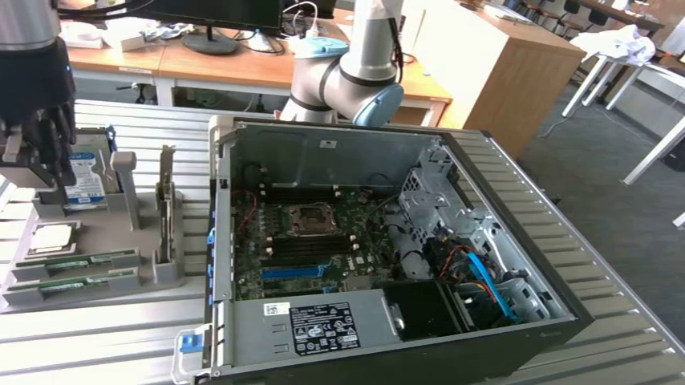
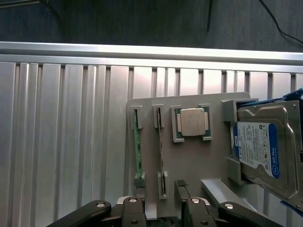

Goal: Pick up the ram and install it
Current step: 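Pick up the ram and move it above insertion slot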

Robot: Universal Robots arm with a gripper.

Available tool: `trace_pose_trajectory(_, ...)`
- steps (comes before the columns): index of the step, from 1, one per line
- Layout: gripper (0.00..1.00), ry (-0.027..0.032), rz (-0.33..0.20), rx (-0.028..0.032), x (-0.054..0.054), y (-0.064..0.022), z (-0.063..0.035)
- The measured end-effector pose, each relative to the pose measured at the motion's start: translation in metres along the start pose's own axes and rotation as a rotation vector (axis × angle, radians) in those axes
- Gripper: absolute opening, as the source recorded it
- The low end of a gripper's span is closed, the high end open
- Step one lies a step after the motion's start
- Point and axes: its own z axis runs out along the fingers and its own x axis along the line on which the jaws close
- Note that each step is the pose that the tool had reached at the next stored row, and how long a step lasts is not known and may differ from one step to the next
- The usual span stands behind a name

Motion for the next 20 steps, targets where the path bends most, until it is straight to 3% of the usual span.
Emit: trace_pose_trajectory(20,0.37,0.0000,0.000,0.0000,-0.001,-0.0011,0.0345)
